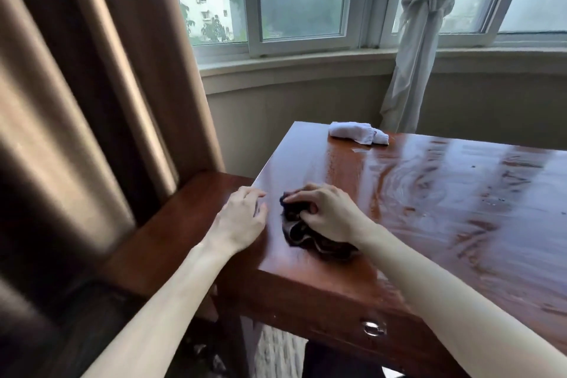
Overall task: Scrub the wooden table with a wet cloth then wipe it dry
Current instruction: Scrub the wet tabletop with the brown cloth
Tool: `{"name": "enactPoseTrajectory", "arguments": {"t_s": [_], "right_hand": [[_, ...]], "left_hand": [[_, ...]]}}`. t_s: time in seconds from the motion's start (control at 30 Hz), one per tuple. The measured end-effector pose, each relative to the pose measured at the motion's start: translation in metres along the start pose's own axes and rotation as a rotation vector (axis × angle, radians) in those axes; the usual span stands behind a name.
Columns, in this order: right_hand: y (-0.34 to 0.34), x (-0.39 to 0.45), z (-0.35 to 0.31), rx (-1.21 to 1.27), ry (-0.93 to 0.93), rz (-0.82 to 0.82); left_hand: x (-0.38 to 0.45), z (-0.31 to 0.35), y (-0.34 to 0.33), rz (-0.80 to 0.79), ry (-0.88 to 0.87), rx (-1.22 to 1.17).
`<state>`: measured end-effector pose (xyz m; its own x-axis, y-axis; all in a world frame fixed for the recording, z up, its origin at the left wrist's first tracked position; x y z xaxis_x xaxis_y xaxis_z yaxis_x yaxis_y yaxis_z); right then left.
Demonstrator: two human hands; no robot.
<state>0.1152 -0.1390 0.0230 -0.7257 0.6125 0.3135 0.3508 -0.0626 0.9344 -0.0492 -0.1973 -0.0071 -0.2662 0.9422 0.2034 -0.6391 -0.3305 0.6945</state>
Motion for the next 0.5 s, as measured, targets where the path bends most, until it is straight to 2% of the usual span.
{"name": "enactPoseTrajectory", "arguments": {"t_s": [0.07, 0.13, 0.2, 0.3, 0.37, 0.43, 0.5], "right_hand": [[-0.008, 0.018, 0.006, -0.077, -0.141, 0.048], [-0.011, 0.017, -0.009, -0.141, -0.195, 0.089], [-0.011, 0.000, -0.037, -0.130, -0.137, 0.100], [-0.010, -0.045, -0.085, -0.032, 0.152, 0.090], [-0.011, -0.051, -0.092, 0.010, 0.290, 0.029], [-0.012, -0.026, -0.078, -0.013, 0.276, 0.012], [-0.016, 0.009, -0.060, -0.033, 0.119, 0.042]], "left_hand": [[-0.037, -0.010, 0.015, 0.039, 0.030, 0.020], [-0.064, -0.021, 0.028, 0.075, 0.064, 0.016], [-0.081, -0.028, 0.036, 0.102, 0.095, -0.021], [-0.090, -0.026, 0.038, 0.118, 0.093, -0.082], [-0.092, -0.025, 0.038, 0.104, 0.075, -0.052], [-0.094, -0.028, 0.041, 0.062, 0.067, -0.037], [-0.096, -0.032, 0.043, -0.026, 0.096, -0.066]]}}
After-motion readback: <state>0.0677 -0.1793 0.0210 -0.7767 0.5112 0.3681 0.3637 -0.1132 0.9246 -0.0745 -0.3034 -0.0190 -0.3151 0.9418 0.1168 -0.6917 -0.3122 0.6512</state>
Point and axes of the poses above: each hand's wrist, its own x-axis towards the middle knuckle, its own y-axis out of the back of the hand, z = x × y, the point moved 9 cm from there along x, towards the middle knuckle, and after that the axes turned 13 degrees about -x, right-handed, at the moved point
